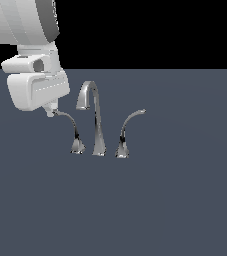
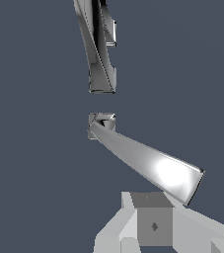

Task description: Turn on the faucet by rotating a designated handle.

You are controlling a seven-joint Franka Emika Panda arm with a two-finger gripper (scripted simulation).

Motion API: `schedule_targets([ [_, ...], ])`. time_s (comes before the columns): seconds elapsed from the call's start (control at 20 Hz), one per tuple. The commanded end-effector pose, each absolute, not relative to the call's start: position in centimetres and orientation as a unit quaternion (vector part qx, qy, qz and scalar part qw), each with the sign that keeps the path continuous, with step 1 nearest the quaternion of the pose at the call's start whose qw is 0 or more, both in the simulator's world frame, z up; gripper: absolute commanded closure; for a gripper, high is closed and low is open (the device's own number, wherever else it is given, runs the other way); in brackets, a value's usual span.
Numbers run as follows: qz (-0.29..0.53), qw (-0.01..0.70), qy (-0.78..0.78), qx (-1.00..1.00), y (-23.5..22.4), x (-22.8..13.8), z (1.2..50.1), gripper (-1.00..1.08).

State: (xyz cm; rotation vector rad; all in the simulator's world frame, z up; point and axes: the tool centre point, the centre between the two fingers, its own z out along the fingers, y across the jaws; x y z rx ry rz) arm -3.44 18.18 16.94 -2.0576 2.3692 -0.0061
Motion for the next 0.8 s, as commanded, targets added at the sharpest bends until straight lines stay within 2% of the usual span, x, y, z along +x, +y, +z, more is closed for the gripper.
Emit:
schedule_targets([
  [0.0,-0.003,0.001,0.754,-0.656,18.0,-3.7,16.9,1.08],
  [0.75,0.000,0.000,0.756,-0.655,14.1,-6.3,17.0,1.08],
])
